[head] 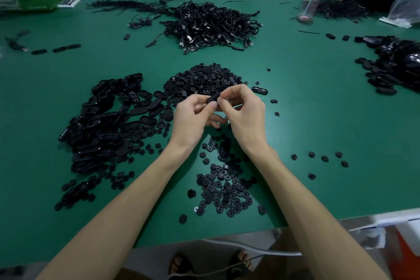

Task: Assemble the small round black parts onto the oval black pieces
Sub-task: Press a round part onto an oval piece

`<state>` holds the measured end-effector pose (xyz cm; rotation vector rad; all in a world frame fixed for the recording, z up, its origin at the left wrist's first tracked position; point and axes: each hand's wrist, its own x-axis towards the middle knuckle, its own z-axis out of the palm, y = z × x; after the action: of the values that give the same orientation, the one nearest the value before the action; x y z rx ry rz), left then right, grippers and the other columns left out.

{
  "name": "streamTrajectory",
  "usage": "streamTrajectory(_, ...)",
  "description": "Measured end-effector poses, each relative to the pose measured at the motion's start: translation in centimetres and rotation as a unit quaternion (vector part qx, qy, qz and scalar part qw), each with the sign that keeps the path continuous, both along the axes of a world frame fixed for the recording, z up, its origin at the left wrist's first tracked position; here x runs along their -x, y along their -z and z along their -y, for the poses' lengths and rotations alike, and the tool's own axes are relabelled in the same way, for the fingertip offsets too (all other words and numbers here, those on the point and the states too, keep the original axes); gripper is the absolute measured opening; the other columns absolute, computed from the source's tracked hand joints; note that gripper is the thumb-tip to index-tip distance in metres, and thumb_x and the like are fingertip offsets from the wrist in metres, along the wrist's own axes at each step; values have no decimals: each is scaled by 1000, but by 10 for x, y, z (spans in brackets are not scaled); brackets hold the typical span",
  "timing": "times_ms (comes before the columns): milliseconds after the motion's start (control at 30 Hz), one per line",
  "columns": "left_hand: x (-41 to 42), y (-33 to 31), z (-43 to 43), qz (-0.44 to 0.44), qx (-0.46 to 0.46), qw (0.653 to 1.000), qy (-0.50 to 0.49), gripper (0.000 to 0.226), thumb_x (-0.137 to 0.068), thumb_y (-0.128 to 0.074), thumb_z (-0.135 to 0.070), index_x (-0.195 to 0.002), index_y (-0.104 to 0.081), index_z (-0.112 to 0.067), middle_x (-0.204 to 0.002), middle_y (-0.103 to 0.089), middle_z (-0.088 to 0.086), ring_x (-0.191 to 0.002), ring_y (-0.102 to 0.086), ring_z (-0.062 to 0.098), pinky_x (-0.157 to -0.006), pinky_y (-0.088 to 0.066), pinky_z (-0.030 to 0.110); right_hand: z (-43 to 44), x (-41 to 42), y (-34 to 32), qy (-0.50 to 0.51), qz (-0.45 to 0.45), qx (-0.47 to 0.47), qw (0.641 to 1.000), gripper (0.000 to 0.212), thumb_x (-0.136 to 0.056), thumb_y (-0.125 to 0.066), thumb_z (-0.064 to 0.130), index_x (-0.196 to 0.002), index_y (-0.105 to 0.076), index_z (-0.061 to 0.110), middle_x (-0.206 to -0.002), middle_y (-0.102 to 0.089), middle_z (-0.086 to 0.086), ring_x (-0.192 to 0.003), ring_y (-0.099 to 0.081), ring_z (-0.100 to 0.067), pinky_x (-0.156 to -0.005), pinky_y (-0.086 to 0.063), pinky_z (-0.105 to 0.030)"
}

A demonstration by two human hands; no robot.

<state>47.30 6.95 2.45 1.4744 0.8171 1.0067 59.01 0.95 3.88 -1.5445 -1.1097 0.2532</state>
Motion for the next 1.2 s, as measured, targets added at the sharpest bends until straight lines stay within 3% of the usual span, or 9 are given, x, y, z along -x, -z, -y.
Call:
streamTrajectory(167, 0, 0, 1, -6, -9, 1000, -3, 18, -101, -64, -6, -118, -62, 0, -92, -76, 14, -70, -77, 28, -62, -60, 28, -1, -2, 1, 6, 5, 1, 1000, 5, -94, -71, 9, -97, -70, 13, -90, -72, 7, -84, -69, -10, -75, -54, -22)
streamTrajectory(467, 0, -1, 1, -5, -32, 999, -30, 10, -99, -68, -8, -107, -64, -3, -90, -77, 11, -72, -76, 25, -63, -61, 32, -3, -1, 5, -15, 34, 35, 999, 14, -97, -66, 9, -105, -74, 16, -93, -72, 3, -88, -68, -12, -79, -55, -27)
streamTrajectory(533, 0, -2, 2, -1, -32, 999, -30, 6, -100, -67, -8, -105, -64, -7, -90, -77, 10, -71, -76, 26, -62, -61, 31, -3, -2, 4, -28, -13, 24, 999, 16, -95, -67, 7, -105, -75, 17, -90, -72, 3, -85, -69, -12, -76, -54, -24)
streamTrajectory(600, 0, -3, 2, 5, -32, 999, -32, 5, -102, -65, -9, -105, -62, -12, -91, -78, 9, -71, -77, 27, -61, -60, 31, -2, -5, 1, -67, -136, -4, 988, 20, -95, -66, 5, -106, -77, 18, -88, -73, 2, -78, -69, -9, -72, -52, -20)
streamTrajectory(667, 0, -3, 2, 8, -31, 999, -35, 5, -103, -63, -10, -104, -61, -15, -92, -78, 10, -71, -76, 27, -62, -61, 31, -1, -10, -1, -107, -259, -21, 960, 21, -96, -67, 5, -109, -78, 17, -88, -72, 1, -75, -64, -7, -68, -50, -21)
streamTrajectory(767, 0, -4, 2, 10, -23, 999, -43, 3, -103, -62, -10, -105, -62, -12, -93, -77, 12, -74, -76, 28, -62, -60, 31, -1, -12, -2, -159, -349, -29, 923, 17, -94, -71, 8, -109, -77, 13, -90, -76, 2, -76, -67, -10, -66, -50, -24)
streamTrajectory(933, 0, -4, 2, -3, -16, 999, -51, 13, -104, -62, -10, -112, -63, -1, -92, -78, 10, -76, -76, 30, -65, -62, 34, -1, -10, -3, -191, -373, -37, 907, 12, -91, -76, 10, -103, -79, 14, -102, -79, -11, -82, -71, -21, -65, -53, -23)
streamTrajectory(1200, 0, -4, 1, 0, -12, 998, -54, 12, -104, -60, -10, -112, -64, -1, -88, -77, 9, -73, -76, 28, -62, -61, 32, -2, -10, -2, -215, -374, -45, 901, 13, -93, -73, 10, -104, -78, 13, -103, -79, -13, -76, -70, -15, -62, -53, -21)
